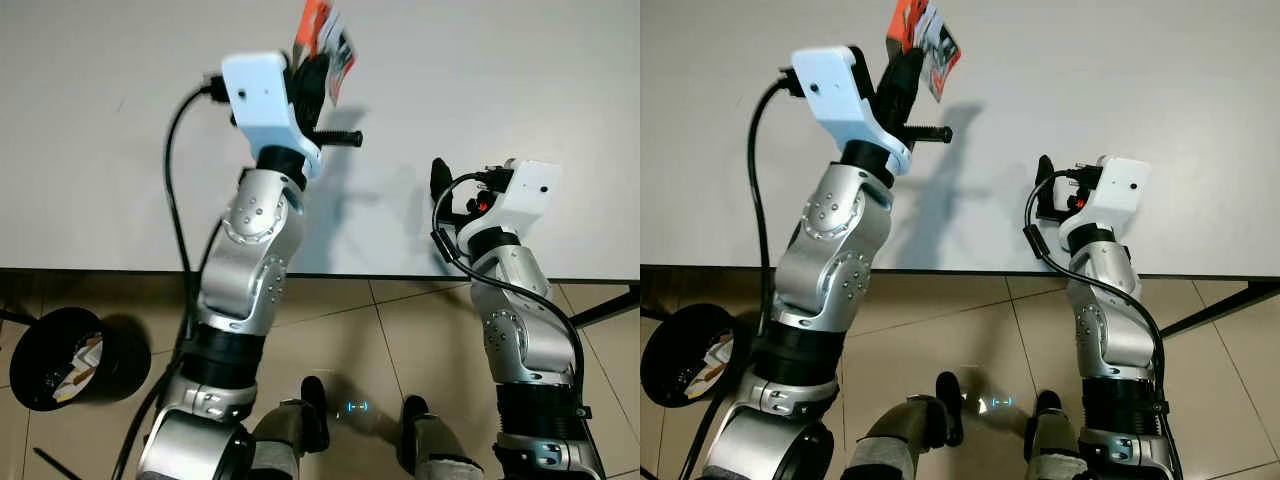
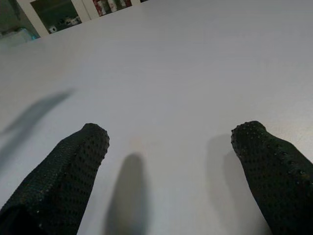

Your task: Picking trash to rubbish bin

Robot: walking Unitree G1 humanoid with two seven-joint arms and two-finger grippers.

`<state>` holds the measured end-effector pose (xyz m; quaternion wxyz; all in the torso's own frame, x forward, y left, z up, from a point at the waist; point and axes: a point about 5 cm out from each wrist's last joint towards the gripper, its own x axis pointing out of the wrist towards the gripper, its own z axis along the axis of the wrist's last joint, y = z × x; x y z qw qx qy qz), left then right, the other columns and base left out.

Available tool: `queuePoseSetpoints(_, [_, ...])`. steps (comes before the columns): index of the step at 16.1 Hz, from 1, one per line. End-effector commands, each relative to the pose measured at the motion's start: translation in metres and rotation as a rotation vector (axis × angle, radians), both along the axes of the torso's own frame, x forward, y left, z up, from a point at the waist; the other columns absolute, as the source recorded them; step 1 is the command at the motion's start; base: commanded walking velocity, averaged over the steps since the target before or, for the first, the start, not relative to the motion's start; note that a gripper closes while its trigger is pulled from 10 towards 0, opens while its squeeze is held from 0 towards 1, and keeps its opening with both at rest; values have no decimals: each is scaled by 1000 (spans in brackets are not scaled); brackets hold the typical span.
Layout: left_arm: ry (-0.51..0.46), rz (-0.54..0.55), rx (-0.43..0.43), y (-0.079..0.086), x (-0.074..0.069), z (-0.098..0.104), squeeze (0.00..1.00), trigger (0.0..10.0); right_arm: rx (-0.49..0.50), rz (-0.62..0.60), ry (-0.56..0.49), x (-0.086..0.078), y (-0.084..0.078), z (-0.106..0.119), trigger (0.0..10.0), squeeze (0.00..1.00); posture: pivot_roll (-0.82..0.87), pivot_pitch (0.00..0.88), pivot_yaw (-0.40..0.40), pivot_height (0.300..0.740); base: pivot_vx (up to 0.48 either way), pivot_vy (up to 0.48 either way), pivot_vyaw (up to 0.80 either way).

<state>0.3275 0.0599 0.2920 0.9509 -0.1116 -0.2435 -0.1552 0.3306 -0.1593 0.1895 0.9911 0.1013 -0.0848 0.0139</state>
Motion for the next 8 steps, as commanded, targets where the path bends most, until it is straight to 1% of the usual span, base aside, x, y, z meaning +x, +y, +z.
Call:
queuePoseSetpoints(1, [-6, -15, 26, 2, -5, -2, 0, 10000, 19, 24, 168, -3, 4, -38, 10000, 0, 10, 324, 160, 740, 0, 0, 0])
queuePoseSetpoints(4, [7, -26, 61, 8, -11, -6, 0, 10000, 12, 30, 165, -2, 2, -37, 10000, 0, 14, 323, 157, 740, 0, 0, 0])
queuePoseSetpoints(5, [18, -15, 75, 14, -11, -9, 0, 10000, 4, 28, 160, -2, -1, -35, 10000, 0, 15, 324, 155, 740, 0, 0, 0])
queuePoseSetpoints(8, [21, 7, 97, 24, -9, -10, 0, 10000, -4, 26, 152, -1, -5, -32, 10000, 0, 18, 326, 153, 740, 0, 0, 0])
